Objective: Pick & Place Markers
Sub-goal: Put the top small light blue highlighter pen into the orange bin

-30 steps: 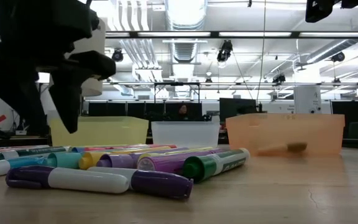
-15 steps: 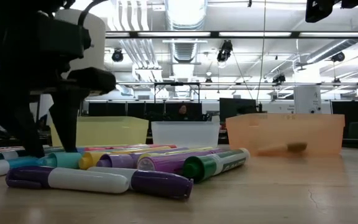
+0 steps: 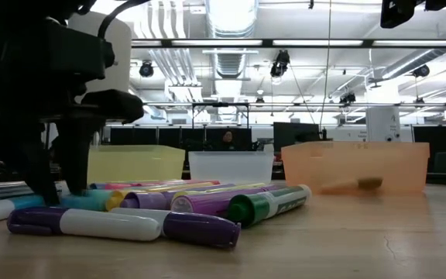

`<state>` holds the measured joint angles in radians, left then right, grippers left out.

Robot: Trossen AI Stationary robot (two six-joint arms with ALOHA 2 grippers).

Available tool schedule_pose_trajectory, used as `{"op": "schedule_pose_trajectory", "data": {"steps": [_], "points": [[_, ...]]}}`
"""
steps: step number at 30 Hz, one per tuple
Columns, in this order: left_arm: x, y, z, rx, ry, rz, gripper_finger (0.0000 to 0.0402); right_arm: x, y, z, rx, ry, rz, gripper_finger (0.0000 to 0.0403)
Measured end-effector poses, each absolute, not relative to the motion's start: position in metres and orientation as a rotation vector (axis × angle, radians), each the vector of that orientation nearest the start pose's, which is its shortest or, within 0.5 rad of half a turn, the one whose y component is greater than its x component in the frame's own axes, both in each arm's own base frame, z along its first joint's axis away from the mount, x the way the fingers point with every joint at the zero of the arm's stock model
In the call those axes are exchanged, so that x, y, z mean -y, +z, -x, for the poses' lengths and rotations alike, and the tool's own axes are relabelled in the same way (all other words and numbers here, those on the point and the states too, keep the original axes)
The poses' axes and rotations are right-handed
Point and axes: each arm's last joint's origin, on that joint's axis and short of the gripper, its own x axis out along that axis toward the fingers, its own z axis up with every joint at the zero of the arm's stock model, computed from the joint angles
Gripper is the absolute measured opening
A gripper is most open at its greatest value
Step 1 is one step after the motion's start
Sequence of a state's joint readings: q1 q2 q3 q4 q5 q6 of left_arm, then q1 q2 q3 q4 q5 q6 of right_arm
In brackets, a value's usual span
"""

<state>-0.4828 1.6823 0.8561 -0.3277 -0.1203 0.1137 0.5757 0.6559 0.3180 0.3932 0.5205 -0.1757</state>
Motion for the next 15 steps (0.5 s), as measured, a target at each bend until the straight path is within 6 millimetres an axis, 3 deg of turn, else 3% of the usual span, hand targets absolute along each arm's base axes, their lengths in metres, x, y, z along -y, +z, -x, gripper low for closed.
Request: {"op": "schedule_pose_trajectory", "data": {"steps": [4,15], "points": [[0.137,0.142,-0.269,-1.081,-0.354,-0.399,0.0019,-0.072,0.245,-0.137,0.052,0.051,0.147,0.0043],[0.139,0.166,-0.274,-1.221,-0.271,-0.353,0.0021,-0.072,0.245,-0.137,0.052,0.051,0.147,0.0043]]}}
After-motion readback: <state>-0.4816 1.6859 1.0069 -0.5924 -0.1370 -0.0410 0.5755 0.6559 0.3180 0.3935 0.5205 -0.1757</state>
